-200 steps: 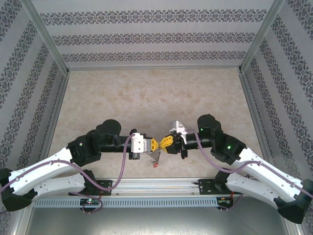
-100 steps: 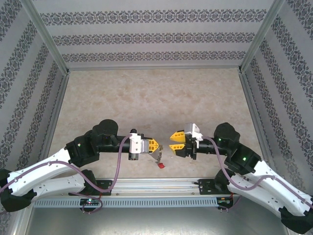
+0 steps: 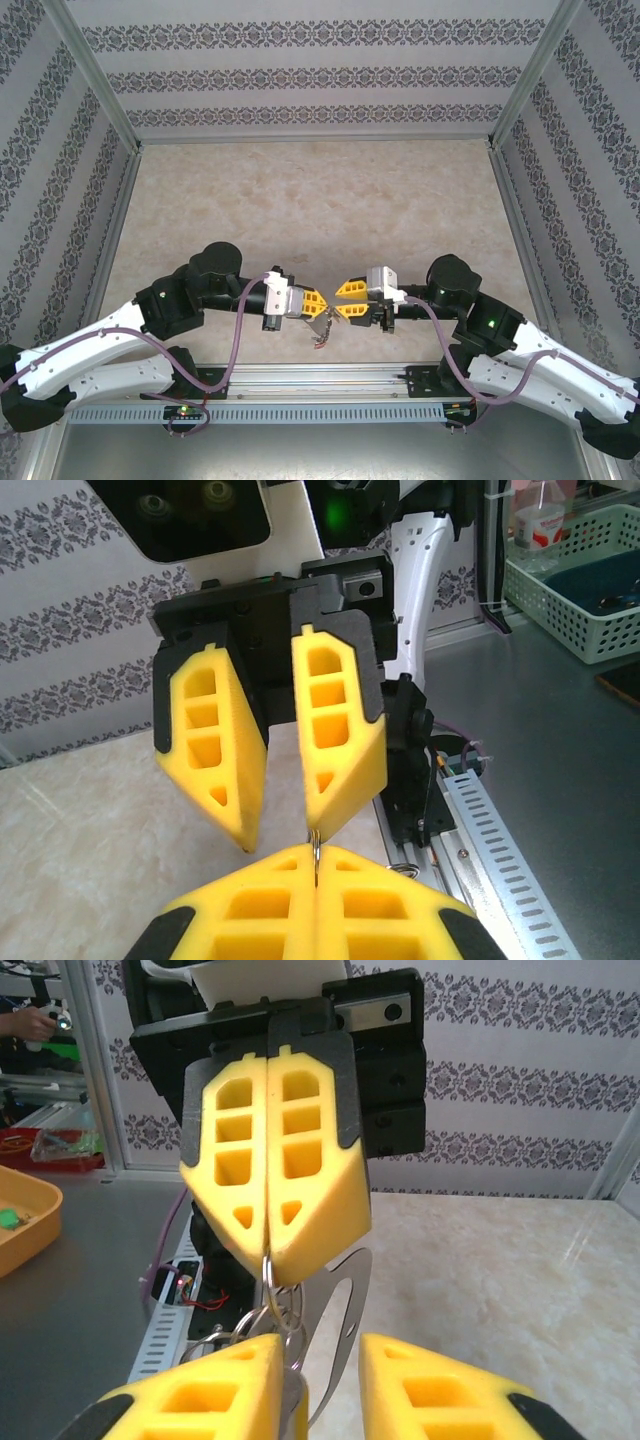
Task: Put the keys on the keyring
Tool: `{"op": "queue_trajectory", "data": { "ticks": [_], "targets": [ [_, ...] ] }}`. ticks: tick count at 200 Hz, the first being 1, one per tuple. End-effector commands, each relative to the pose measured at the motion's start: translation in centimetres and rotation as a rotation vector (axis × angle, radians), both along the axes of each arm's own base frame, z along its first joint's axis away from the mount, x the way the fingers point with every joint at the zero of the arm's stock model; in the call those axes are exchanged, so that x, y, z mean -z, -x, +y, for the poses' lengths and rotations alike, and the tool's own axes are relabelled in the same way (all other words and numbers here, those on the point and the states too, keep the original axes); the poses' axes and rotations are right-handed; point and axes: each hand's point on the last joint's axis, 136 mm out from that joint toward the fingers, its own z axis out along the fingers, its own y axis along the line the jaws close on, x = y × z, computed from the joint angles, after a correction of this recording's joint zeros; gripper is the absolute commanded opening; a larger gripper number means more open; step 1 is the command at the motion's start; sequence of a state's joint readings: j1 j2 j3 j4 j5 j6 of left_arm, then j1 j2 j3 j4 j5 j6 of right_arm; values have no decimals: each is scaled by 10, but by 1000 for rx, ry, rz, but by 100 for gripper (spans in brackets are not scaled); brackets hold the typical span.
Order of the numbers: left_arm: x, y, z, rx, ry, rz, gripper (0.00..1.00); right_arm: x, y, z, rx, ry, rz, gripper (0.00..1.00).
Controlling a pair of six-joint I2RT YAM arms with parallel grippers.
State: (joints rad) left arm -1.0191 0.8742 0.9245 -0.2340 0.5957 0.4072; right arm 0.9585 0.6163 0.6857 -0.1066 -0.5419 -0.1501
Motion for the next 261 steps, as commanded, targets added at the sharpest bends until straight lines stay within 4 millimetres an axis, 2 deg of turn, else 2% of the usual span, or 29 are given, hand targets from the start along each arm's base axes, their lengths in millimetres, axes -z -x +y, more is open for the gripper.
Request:
{"op": "queue_trajectory", "data": {
  "ticks": [1, 27, 72, 121, 261],
  "targets": [
    [-33, 4, -3, 33, 97, -25, 0, -7, 1, 3, -10, -35, -50, 26],
    [-34, 2, -3, 27, 104, -27, 0, -2, 3, 5, -33, -23, -42, 26],
    [-38, 3, -2, 23, 117, -26, 0, 7, 9, 1, -51, -12, -25, 31],
    [-40, 2, -1, 22, 133, -25, 0, 3, 13, -6, -43, -32, -47, 32],
    [-35, -1, -6, 26, 119, -12, 0, -3, 11, 7, -82, -63, -59, 33]
  ]
}}
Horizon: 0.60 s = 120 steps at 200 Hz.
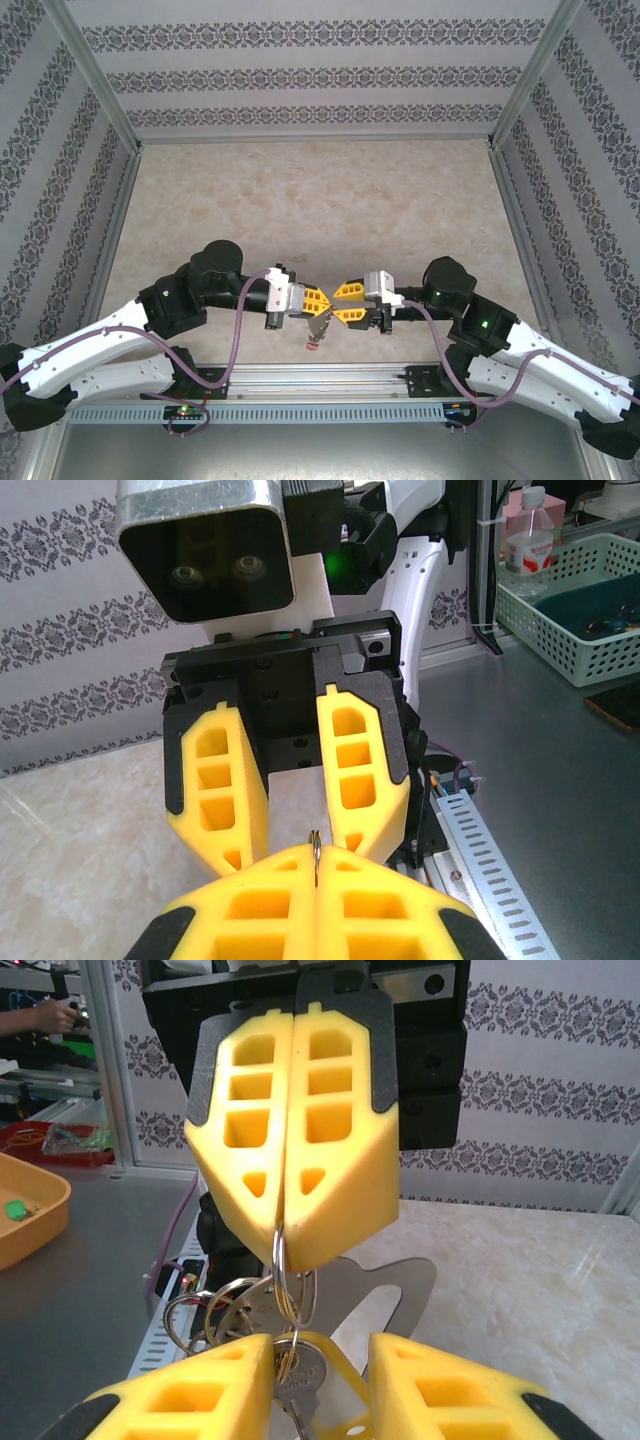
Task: Put the keys on the keyring
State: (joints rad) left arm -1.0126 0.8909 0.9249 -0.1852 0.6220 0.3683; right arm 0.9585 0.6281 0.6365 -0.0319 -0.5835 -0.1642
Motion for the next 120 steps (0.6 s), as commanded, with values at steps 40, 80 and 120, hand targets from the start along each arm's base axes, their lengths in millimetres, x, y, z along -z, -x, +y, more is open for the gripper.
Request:
{"op": "queue_trajectory", "data": {
  "ticks": [40, 80, 120],
  "targets": [
    [-27, -1, -2, 12, 85, -38, 0, -12, 5, 3, -34, -60, -52, 29],
    [-27, -2, -2, 16, 88, -36, 0, -9, 2, 4, -20, -51, -57, 14],
    [-25, -7, -1, -14, 76, -12, 0, -11, -7, 0, 46, -26, -53, 0]
  ]
}}
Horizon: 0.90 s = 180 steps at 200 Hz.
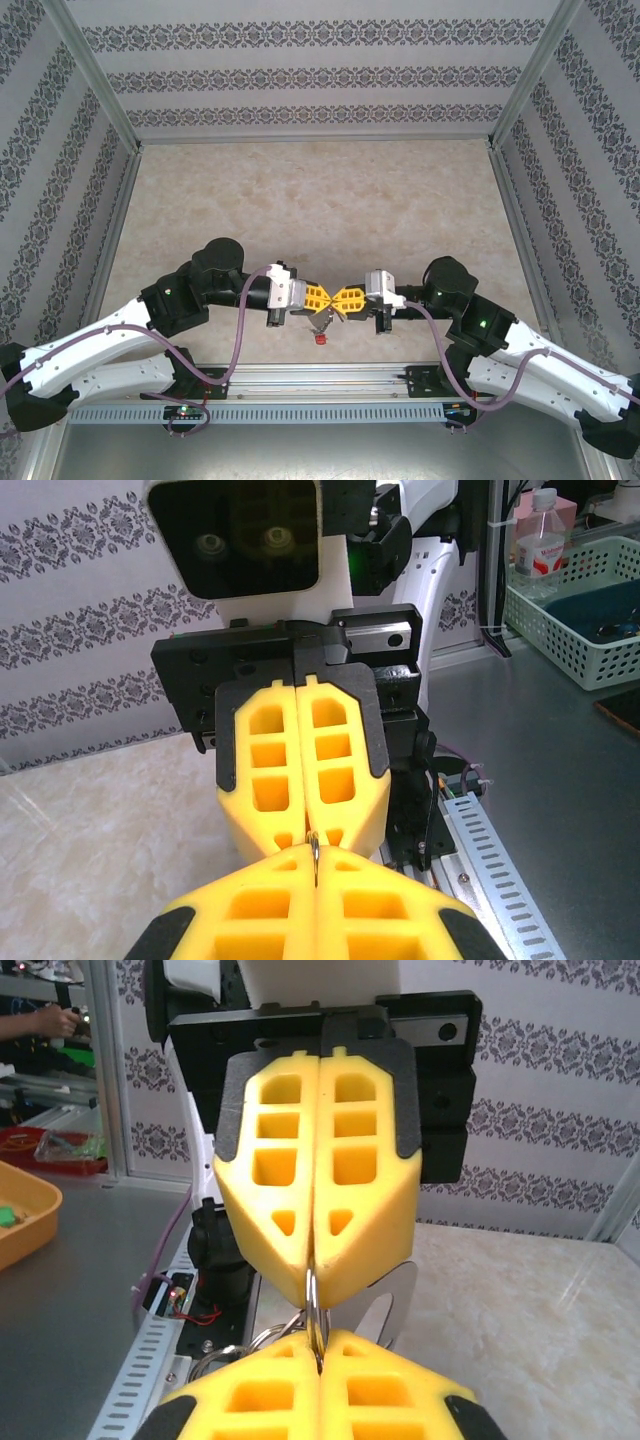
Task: Put the keys on the keyring
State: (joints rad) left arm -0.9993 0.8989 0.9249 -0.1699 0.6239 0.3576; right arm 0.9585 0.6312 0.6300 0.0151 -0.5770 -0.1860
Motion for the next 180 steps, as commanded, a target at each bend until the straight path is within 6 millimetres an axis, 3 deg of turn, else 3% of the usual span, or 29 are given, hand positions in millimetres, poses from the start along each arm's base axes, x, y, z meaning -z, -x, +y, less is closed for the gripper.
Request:
{"op": "queue_trajectory", "data": {
  "ticks": [1, 15, 41, 60, 106, 180],
  "targets": [
    [-24, -2, 0, -4, 68, -17, 0, -5, -6, -2, 46, 4, -8, 0],
    [-16, -5, 2, -32, 24, 6, 0, -6, -15, -7, 113, 34, 5, 0],
    [5, -18, 13, -137, -94, 28, 28, -2, -28, -16, 214, 107, 10, 0],
    [15, -30, 21, -219, -176, 31, 36, 3, -37, -22, 272, 165, 20, 0],
    [23, -44, 19, -270, -242, 20, 38, 19, -43, -30, 312, 397, 95, 0],
    [29, -52, -2, -240, -247, 27, 37, 36, -49, -28, 314, 557, 144, 0]
  ]
}}
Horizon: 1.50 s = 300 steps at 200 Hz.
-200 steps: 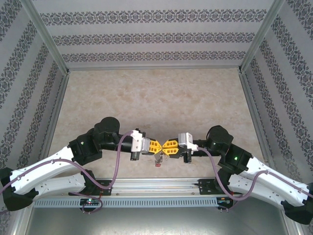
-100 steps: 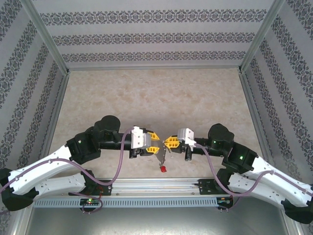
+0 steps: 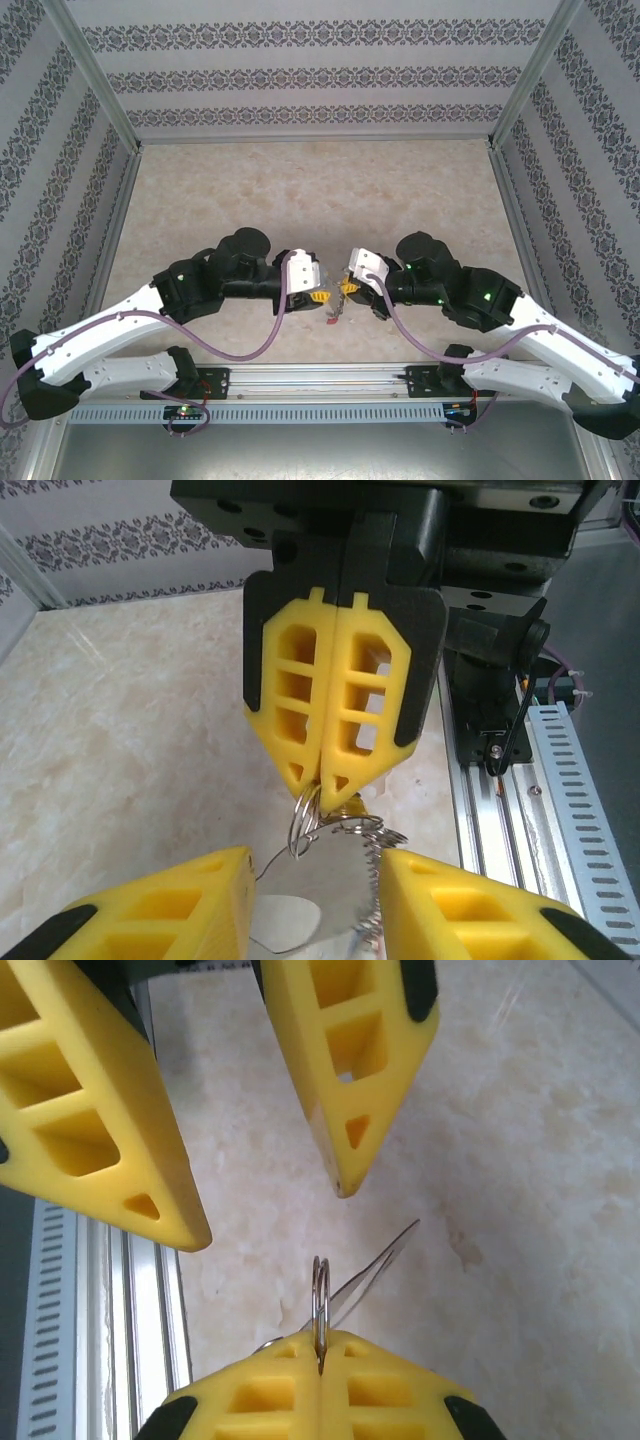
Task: Put the keys on the keyring
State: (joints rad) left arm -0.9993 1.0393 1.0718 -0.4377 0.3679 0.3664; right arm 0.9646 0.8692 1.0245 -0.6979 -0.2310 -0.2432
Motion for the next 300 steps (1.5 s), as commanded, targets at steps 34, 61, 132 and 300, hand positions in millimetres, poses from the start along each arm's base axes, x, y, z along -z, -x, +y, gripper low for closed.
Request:
{"op": "queue_trajectory", "data": {
  "ticks": [34, 61, 132, 300],
  "targets": [
    [-7, -6, -9, 20, 34, -26, 36, -13, 5, 2, -62, -2, 18, 0],
    [-11, -2, -14, 56, 83, -27, 33, -16, 5, 4, -78, -17, 25, 0],
    [-3, -6, -20, 65, 84, 10, 31, -19, 9, 7, -104, -36, 36, 0],
    [-4, -1, -21, 109, 112, 29, 0, -26, 17, 8, -134, -94, 33, 0]
  ]
}}
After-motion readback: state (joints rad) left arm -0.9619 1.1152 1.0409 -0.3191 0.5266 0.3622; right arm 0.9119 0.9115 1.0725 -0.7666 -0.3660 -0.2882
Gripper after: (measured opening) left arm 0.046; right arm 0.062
